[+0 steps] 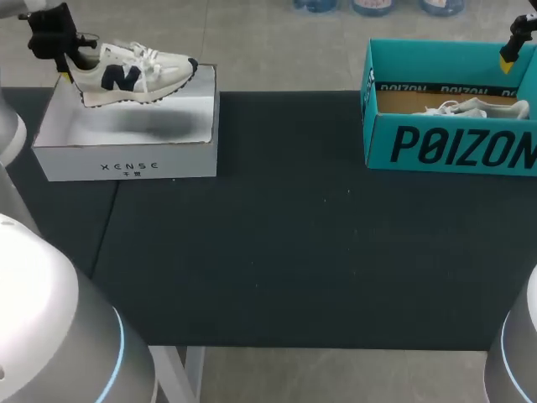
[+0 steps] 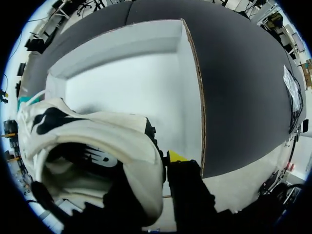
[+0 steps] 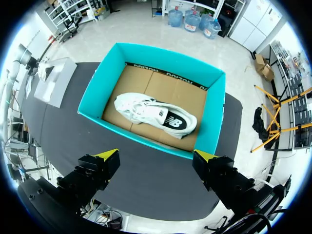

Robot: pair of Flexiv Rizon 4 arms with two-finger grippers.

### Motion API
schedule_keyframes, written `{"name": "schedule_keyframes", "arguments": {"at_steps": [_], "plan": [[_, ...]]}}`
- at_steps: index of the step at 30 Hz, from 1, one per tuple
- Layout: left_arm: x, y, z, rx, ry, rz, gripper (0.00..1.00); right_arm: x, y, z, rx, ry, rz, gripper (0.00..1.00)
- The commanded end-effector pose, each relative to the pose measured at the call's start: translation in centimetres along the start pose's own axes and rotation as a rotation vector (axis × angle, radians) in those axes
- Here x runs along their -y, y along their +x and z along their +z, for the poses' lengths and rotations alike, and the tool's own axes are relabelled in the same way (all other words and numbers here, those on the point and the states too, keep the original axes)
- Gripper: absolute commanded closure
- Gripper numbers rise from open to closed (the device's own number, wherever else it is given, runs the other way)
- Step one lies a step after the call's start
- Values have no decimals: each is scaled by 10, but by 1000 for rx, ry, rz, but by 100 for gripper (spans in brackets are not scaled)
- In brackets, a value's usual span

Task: Take the shoe out of the shoebox, open the shoe tongue, remove and reinsert the insole, then place the shoe into the shoebox

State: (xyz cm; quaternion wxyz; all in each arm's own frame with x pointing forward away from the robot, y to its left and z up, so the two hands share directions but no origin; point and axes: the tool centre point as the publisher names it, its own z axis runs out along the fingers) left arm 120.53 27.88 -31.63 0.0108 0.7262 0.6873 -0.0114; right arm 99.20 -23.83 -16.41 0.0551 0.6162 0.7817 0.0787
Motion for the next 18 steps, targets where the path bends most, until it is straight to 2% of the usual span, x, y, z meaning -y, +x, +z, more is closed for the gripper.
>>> {"name": "schedule_keyframes", "arguments": {"at_steps": [1, 3, 6, 12, 18], "plan": [[39, -21, -67, -92, -61, -1, 100, 1, 0, 0, -1, -2, -1, 0], [46, -26, -76, -173, -83, -9, 100, 1, 0, 0, -1, -2, -1, 0], [62, -37, -88, -229, -115, -27, 100, 1, 0, 0, -1, -2, -1, 0], [99, -59, -102, -214, -195, -57, 100, 1, 0, 0, -1, -2, -1, 0], [133, -78, -103, -177, -214, -57, 100, 1, 0, 0, -1, -2, -1, 0]]}}
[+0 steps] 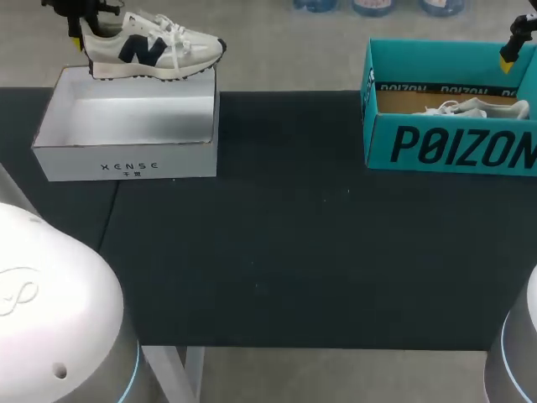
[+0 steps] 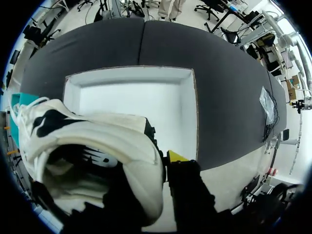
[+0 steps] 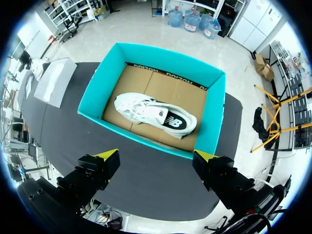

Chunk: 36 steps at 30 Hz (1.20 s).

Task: Take the shoe out of the shoebox, open the shoe tongue, remove and reinsert the insole, then place the shoe into the shoebox

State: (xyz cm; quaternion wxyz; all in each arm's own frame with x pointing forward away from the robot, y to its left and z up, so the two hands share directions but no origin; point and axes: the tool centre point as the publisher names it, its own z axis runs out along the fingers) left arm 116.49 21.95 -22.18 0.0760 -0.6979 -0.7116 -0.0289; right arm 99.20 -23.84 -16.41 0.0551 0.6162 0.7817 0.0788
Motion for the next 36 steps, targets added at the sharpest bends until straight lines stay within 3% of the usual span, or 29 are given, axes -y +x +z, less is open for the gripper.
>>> {"name": "schedule_keyframes", "arguments": {"at_steps": [1, 17, 21, 29, 36], "plan": [[102, -5, -6, 40, -271, 17, 100, 1, 0, 0, -1, -2, -1, 0], [102, -5, -6, 40, -271, 17, 100, 1, 0, 0, -1, -2, -1, 0], [128, -31, -28, -31, -308, -7, 100, 1, 0, 0, -1, -2, -1, 0], [180, -88, -47, -143, -373, -88, 100, 1, 0, 0, -1, -2, -1, 0], [212, -131, -49, -70, -469, -92, 100, 1, 0, 0, -1, -2, -1, 0]]}}
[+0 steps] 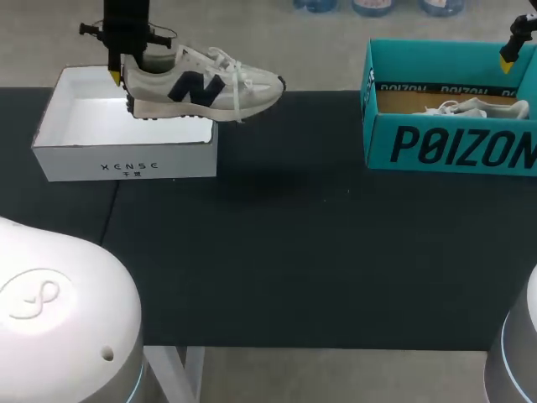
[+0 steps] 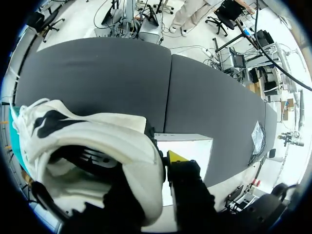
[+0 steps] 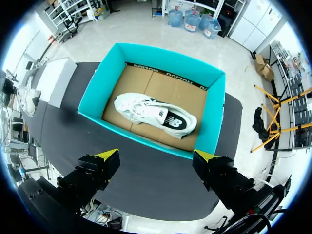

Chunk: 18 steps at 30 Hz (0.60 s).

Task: Take the shoe out of the shoebox, open the shoe tongue, remove and reinsert the insole, then place the shoe into the shoebox

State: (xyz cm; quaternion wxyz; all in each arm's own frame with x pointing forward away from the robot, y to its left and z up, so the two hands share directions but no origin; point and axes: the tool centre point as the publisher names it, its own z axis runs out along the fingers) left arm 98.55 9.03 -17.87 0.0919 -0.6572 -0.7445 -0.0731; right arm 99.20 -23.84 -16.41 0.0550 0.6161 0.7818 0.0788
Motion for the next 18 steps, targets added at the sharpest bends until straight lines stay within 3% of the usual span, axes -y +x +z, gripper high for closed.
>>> {"name": "schedule_keyframes", "arguments": {"at_steps": [1, 4, 10, 18], "plan": [[32, -14, -2, 53, -448, -8, 100, 1, 0, 0, -1, -2, -1, 0], [44, -34, 1, 61, -453, -8, 100, 1, 0, 0, -1, -2, -1, 0], [58, -75, 29, 84, -495, 7, 100, 1, 0, 0, -1, -2, -1, 0], [65, -109, 64, 120, -524, -67, 100, 1, 0, 0, -1, -2, -1, 0]]}}
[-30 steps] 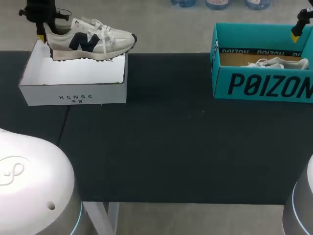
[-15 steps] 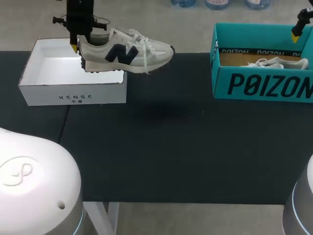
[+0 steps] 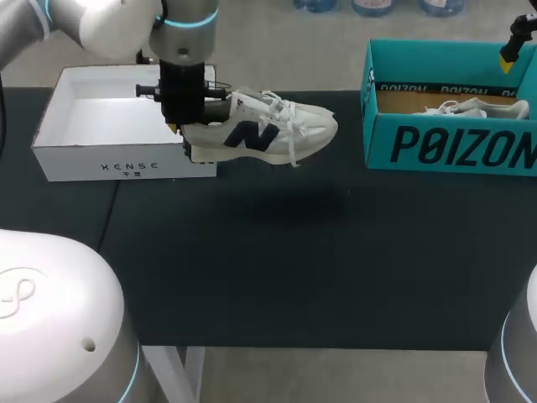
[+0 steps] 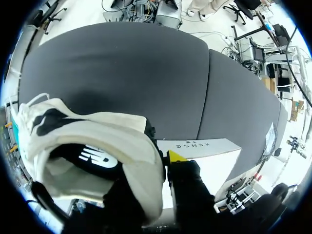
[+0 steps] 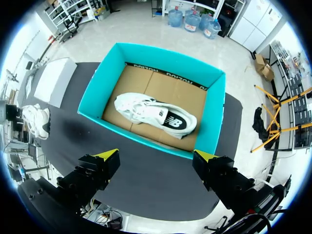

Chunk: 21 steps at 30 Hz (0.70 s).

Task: Take the shoe out of the shoebox, open the shoe tongue, remove and reinsert the insole, then place the shoe into the shoebox

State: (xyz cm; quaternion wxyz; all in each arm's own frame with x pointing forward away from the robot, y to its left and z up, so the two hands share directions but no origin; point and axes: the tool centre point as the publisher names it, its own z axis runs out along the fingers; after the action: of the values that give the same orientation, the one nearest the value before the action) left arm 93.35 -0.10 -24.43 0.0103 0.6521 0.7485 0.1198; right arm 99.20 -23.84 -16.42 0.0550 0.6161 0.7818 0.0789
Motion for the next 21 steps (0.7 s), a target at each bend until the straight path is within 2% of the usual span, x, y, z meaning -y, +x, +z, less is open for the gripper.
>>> {"name": "schedule_keyframes", "arguments": {"at_steps": [1, 10, 16, 21], "plan": [[9, -12, 22, 28, -320, -17, 100, 1, 0, 0, -1, -2, -1, 0], [38, -44, 56, 68, -280, 46, 100, 1, 0, 0, -1, -2, -1, 0], [64, -58, 64, 66, -214, 61, 100, 1, 0, 0, -1, -2, -1, 0], [86, -58, 62, 28, -127, -2, 100, 1, 0, 0, -1, -2, -1, 0]]}}
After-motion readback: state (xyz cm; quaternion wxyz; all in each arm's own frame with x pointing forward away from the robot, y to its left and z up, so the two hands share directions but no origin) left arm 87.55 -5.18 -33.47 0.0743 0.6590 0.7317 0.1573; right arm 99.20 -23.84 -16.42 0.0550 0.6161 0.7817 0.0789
